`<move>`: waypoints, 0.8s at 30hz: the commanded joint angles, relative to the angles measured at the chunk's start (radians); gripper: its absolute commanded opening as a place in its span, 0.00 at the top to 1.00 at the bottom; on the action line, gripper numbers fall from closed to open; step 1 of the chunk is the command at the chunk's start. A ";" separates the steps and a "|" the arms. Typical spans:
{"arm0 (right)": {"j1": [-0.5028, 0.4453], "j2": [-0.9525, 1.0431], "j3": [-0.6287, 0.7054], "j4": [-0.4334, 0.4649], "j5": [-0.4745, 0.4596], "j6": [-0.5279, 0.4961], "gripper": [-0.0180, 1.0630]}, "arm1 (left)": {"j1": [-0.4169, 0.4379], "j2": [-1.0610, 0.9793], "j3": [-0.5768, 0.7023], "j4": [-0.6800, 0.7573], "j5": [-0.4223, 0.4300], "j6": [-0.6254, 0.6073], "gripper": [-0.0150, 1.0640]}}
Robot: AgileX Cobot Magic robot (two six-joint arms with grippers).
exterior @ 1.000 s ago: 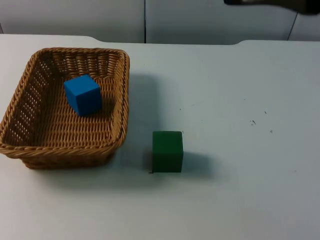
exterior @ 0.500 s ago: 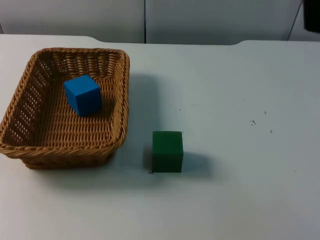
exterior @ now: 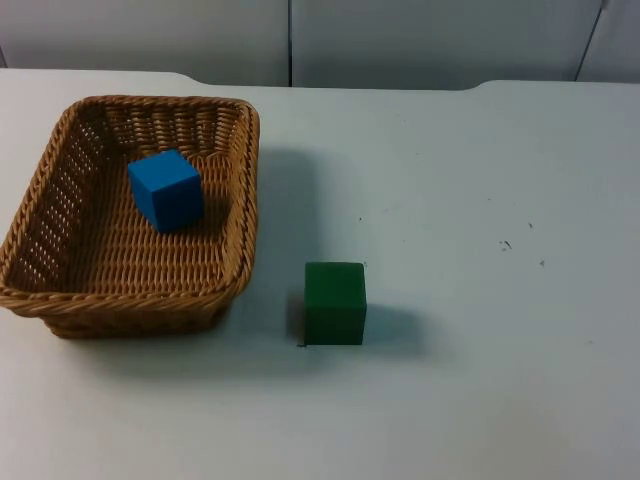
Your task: Pick up the basket with the left hand and place the blue cube into the basket with the right hand.
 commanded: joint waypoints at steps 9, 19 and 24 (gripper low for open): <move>0.004 -0.088 0.007 -0.021 0.194 -0.004 0.16 | 0.003 -0.006 -0.018 0.155 0.074 -0.013 0.14; 0.004 -0.318 0.007 -0.021 0.390 0.022 0.16 | 0.003 -0.006 -0.018 0.156 0.072 -0.022 0.14; 0.004 -0.446 0.028 -0.021 0.487 0.055 0.16 | 0.003 -0.006 -0.016 0.156 0.053 -0.066 0.14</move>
